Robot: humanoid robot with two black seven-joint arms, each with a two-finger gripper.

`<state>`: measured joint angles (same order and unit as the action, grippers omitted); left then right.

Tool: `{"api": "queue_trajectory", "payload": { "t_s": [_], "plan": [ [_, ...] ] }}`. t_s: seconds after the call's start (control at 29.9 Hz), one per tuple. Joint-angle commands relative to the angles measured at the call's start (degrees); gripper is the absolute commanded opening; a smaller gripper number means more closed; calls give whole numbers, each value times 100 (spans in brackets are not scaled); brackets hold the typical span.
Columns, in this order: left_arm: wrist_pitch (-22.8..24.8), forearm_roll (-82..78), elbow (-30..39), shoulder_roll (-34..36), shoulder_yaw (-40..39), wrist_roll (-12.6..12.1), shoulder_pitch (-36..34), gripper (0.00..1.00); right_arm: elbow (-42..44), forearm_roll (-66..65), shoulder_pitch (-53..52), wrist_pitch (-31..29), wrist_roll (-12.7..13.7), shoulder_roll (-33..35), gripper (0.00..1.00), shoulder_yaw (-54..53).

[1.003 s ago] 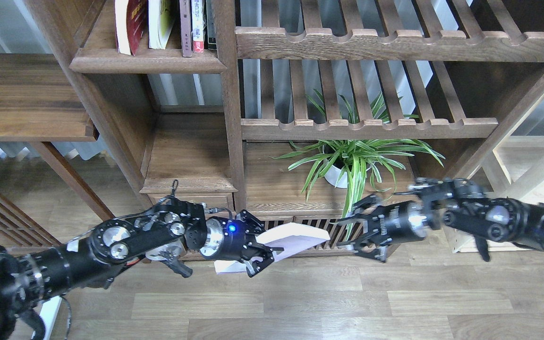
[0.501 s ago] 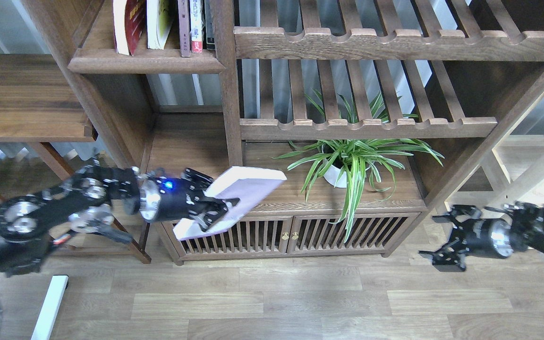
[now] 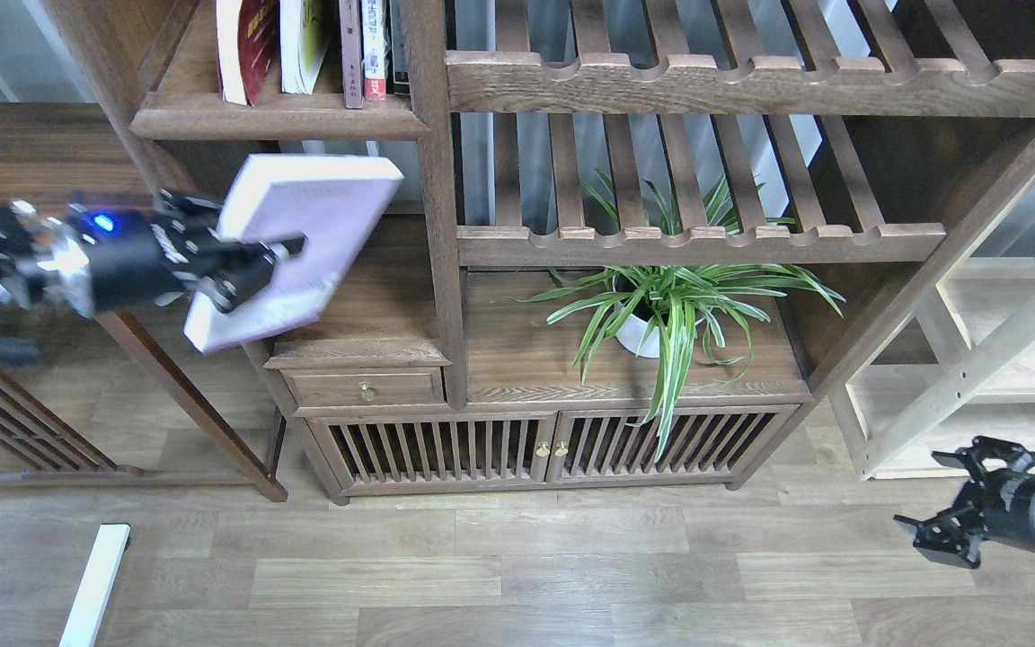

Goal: Organize books on shelf
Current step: 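Lift the white book with the left gripper up to the top shelf, then set the white book into the top shelf compartment with the left gripper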

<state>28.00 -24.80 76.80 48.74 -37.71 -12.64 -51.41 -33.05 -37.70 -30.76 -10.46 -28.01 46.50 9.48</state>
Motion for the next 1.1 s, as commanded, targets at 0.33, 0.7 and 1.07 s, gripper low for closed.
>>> {"api": "queue_trajectory", "payload": {
  "t_s": [0.33,0.7,1.07],
  "plan": [
    [0,1266,19,1269,-307,-151,-501,0,-79,0,387,580,1,113,100,63],
    [0,1574,-7,1375,-281,-300,-1178,0,-88,-35,413,641,1,149,100,80],
    [0,1662,-174,1313,-175,-450,-1776,0,-149,-53,440,668,1,281,100,89]
  ]
}}
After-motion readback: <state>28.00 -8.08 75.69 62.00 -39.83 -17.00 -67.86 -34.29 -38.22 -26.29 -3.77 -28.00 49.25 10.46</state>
